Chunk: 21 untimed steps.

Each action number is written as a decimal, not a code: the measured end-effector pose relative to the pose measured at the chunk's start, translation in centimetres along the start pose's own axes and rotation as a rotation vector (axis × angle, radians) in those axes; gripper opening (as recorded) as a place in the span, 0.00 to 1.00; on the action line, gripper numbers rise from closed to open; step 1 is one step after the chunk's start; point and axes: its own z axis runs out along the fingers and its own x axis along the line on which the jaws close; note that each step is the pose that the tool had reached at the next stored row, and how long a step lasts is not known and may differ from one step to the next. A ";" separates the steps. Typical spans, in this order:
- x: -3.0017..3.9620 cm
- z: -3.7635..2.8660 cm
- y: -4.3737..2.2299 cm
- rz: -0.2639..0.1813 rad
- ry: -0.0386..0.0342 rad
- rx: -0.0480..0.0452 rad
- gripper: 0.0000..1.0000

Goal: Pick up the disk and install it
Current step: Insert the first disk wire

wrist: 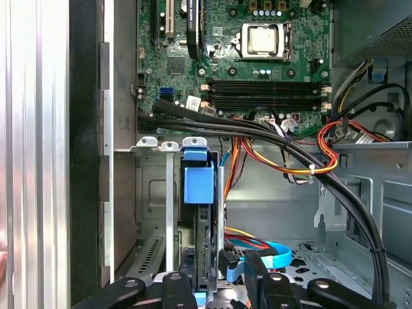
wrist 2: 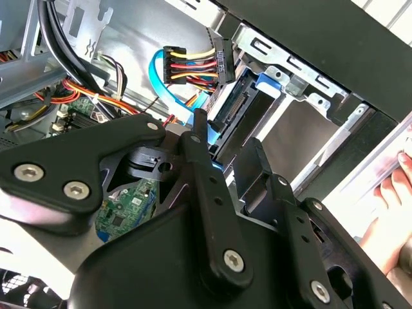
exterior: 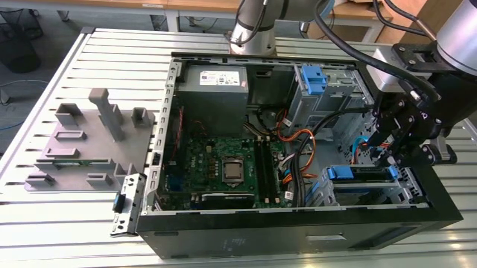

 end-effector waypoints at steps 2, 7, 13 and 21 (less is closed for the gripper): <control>0.00 0.01 0.00 0.000 0.0000 0.0000 0.44; 0.00 0.01 0.00 0.000 0.0000 0.0000 0.44; 0.00 0.02 0.00 0.000 0.0001 0.0000 0.29; 0.00 0.04 0.00 0.000 0.0000 0.0000 0.16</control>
